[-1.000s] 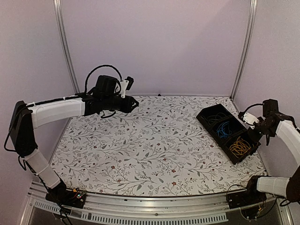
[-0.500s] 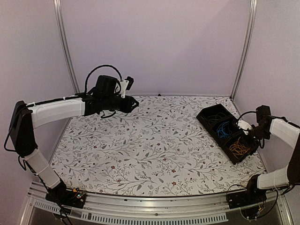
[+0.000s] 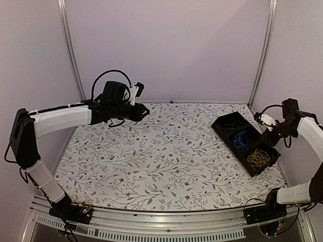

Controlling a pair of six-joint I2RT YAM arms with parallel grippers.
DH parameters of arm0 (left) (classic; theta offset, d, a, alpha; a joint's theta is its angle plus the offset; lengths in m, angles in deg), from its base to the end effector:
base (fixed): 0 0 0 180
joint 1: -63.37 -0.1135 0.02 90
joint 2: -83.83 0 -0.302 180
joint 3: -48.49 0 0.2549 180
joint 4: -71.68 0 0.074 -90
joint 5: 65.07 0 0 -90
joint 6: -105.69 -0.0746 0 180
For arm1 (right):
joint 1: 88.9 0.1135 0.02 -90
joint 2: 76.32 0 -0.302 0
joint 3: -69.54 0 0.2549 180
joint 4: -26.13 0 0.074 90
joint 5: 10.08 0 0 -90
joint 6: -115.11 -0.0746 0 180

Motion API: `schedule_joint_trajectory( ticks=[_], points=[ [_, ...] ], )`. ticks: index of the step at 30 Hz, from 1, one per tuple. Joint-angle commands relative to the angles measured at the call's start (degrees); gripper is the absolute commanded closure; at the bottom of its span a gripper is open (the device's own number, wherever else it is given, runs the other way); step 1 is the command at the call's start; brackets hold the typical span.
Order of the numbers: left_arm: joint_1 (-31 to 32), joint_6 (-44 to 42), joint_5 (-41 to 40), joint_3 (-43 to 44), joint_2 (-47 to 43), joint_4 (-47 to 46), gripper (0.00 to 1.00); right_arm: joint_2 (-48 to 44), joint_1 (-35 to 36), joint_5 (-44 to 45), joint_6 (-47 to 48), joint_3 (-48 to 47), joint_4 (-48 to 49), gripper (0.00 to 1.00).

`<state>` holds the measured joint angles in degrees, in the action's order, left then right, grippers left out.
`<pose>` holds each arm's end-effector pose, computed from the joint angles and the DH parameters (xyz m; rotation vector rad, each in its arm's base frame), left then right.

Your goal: Untangle the cables

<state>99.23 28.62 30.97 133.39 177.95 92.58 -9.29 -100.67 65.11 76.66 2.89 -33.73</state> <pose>0.3370 -0.2533 0.2995 0.4923 2.0981 -0.6159 0.2286 -0.0282 0.2630 -0.9567 2.3837 -0.0740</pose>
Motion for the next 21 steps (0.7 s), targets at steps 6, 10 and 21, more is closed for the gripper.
schedule_joint_trajectory(
  ticks=[6, 10, 21],
  points=[
    [0.62, 0.03, 0.21, -0.01, -0.19, -0.07, 0.74, 1.11, 0.17, -7.69, -2.34, -7.3, -4.2, 0.53],
    [0.66, -0.1, 0.02, 0.16, -0.17, 0.09, 0.74, 1.71, 1.31, -9.57, -3.62, -9.3, -5.19, 0.52],
    [0.68, -0.38, 0.23, 0.47, -0.04, 0.53, 0.74, -0.61, 1.75, 10.72, 0.87, -6.94, -7.49, 0.49]
  ],
)
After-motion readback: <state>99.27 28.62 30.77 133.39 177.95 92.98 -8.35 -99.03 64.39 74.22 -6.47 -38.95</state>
